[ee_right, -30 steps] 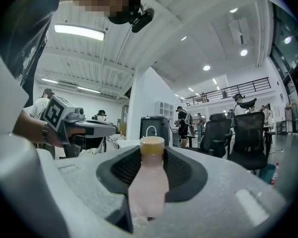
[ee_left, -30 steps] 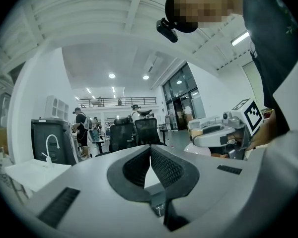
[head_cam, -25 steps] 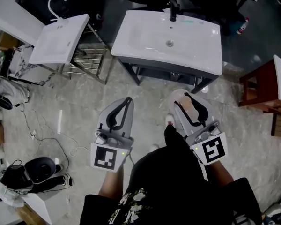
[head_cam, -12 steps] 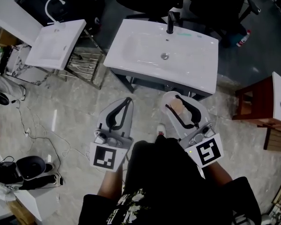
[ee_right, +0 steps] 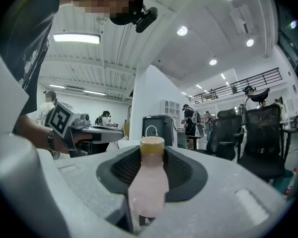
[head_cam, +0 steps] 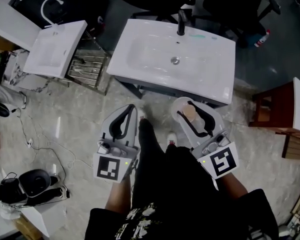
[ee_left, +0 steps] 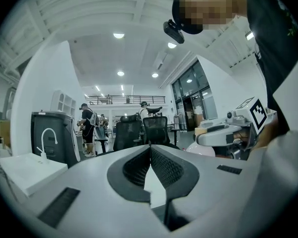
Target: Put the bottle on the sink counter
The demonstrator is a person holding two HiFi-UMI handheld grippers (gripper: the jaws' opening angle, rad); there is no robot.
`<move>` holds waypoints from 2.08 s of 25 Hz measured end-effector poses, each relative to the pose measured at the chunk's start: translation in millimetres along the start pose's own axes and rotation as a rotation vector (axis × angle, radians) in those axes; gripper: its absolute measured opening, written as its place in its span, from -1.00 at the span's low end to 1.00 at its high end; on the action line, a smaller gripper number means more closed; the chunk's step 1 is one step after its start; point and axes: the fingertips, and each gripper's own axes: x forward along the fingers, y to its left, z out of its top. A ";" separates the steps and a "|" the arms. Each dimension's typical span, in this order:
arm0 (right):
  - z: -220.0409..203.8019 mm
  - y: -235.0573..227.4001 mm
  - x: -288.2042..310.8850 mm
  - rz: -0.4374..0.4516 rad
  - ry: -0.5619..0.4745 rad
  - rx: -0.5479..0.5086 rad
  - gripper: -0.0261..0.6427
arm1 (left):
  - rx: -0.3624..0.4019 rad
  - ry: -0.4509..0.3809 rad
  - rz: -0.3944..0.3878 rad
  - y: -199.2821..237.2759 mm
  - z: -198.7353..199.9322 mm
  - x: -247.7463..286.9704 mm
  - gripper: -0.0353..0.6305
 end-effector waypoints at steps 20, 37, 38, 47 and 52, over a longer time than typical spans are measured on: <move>-7.1 -90.1 162.3 -0.155 0.044 0.003 -0.53 | -0.002 -0.003 -0.190 137.9 -11.6 160.9 -0.84; -16.1 -132.1 301.0 -0.291 0.085 0.007 -0.53 | 0.011 0.020 -0.362 247.2 -38.5 248.3 -0.84; -17.8 -133.7 309.8 -0.294 0.091 0.010 -0.53 | 0.010 0.026 -0.368 254.1 -41.9 251.4 -0.84; -36.8 -176.2 392.7 -0.266 0.140 0.004 -0.53 | -0.059 0.112 -0.377 299.1 -76.4 291.9 -0.84; -59.8 -213.8 436.4 -0.247 0.160 0.036 -0.53 | -0.038 0.156 -0.370 323.7 -90.2 328.1 -0.84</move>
